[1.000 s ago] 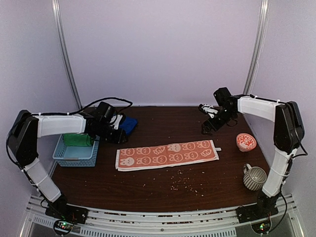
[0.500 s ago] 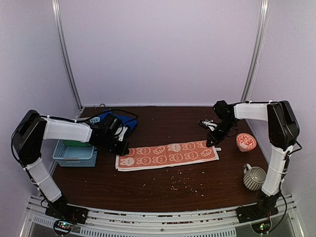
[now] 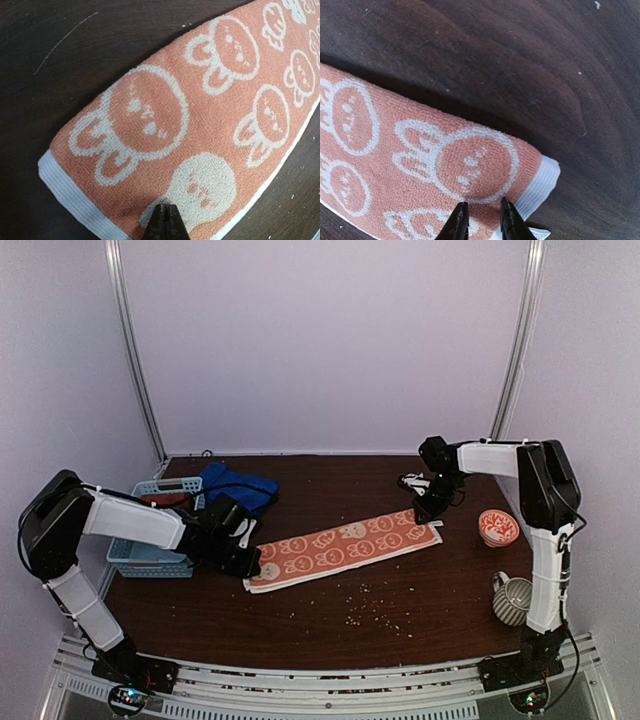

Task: Roll the towels
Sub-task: Adjust the towel at the center of the board, then pick up the towel from the center of the board.

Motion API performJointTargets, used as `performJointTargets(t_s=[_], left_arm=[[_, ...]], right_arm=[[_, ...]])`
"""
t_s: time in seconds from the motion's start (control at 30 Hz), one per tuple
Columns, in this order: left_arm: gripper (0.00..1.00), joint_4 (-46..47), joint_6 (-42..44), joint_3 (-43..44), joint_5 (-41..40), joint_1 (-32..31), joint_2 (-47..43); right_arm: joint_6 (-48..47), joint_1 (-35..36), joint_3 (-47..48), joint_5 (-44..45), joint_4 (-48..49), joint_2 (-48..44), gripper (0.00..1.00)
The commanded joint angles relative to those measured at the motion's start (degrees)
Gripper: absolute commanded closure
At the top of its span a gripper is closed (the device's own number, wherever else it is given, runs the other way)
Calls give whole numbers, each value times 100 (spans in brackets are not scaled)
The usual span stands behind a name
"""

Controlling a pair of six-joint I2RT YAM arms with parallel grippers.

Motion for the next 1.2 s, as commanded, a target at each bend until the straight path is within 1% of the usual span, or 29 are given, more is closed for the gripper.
performJointTargets(t_s=[0.0,0.07,0.17,0.27,0.4,0.57,0.7,0.87,1.03,1.17], left_arm=[[100,75,-114,96,49,-158,-98],[100,-23,-121,222,-26,-178,-215],[100,-178,-145,384,-307,-178,-410],[100,-245,-134,504,-555,-176,-535],[100,-364,-72,636,-795,-173,-505],[100,-381,-57,686,-757,-174,-372],[100,-381,-62,614,-777,-175,-367],[100,-375,-31,490,-850,-172,-338],[100,-373,15,501,-798,-173,-196],[100,-323,22,483,-833,-178,-146]], right_arm=[[-76,-23,380,288,-230,-79,74],[21,-55,326,120,-291,-309,70],[294,-142,55,-161,-211,-648,59],[460,-221,-117,-277,-309,-722,55],[537,-335,-236,-377,-440,-642,54],[612,-382,-223,-253,-541,-464,52],[685,-407,-207,-210,-561,-296,48],[696,-405,-124,-406,-552,-91,46],[685,-389,-26,-502,-570,164,46],[612,-256,-184,-530,-548,158,49]])
